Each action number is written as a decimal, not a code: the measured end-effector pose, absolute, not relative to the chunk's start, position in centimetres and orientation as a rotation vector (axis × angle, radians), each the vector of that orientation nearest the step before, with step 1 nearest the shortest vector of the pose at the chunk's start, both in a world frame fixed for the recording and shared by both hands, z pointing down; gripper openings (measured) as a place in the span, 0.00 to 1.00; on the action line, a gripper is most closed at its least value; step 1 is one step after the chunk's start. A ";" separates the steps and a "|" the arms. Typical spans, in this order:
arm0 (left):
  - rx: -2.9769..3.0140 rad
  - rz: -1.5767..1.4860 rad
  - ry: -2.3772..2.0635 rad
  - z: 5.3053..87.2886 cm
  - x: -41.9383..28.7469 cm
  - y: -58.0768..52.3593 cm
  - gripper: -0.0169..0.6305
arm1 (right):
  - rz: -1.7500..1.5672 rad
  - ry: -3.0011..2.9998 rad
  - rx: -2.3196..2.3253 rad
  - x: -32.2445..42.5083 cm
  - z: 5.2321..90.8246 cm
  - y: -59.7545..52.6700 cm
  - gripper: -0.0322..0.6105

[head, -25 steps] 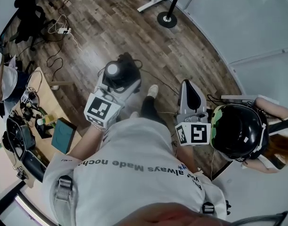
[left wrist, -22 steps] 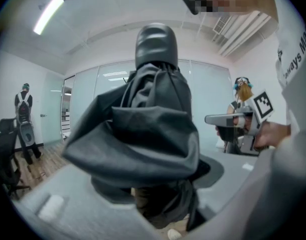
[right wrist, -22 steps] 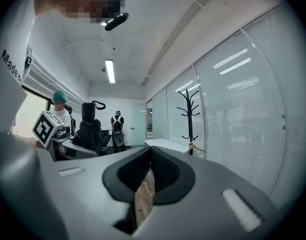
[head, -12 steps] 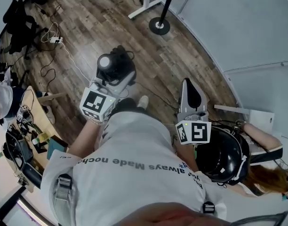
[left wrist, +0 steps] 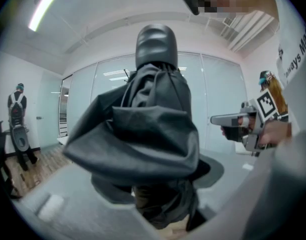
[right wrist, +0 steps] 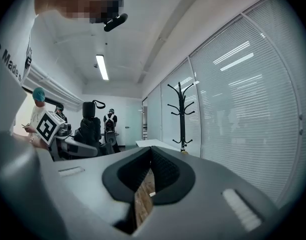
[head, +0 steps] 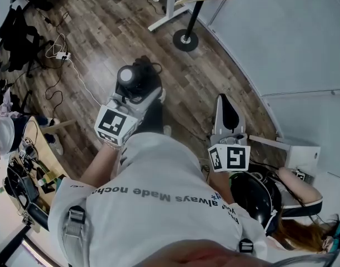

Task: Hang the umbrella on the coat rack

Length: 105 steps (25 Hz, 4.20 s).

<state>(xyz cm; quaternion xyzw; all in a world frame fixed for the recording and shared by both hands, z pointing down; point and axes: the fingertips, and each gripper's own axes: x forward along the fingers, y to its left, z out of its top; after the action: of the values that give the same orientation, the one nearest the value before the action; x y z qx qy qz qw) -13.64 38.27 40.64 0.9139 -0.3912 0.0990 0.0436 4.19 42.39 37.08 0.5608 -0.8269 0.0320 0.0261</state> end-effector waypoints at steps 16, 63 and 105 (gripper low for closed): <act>2.853 0.270 -1.100 38.3 -17.1 12.6 0.47 | 0.040 -2.532 1.765 -0.9 35.0 15.2 0.05; 2.799 0.252 -1.166 36.5 1.9 -29.2 0.47 | 0.054 -2.557 1.751 20.4 35.6 -26.7 0.05; 2.889 0.252 -0.923 34.4 2.8 -41.3 0.47 | 0.036 -2.483 1.883 18.3 33.8 -33.5 0.05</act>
<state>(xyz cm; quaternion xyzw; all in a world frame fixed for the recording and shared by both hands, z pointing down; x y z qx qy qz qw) 2.78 -41.29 34.39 0.9481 -0.3029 0.0828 0.0489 18.34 -33.50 33.78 0.6043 -0.7966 0.0116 0.0126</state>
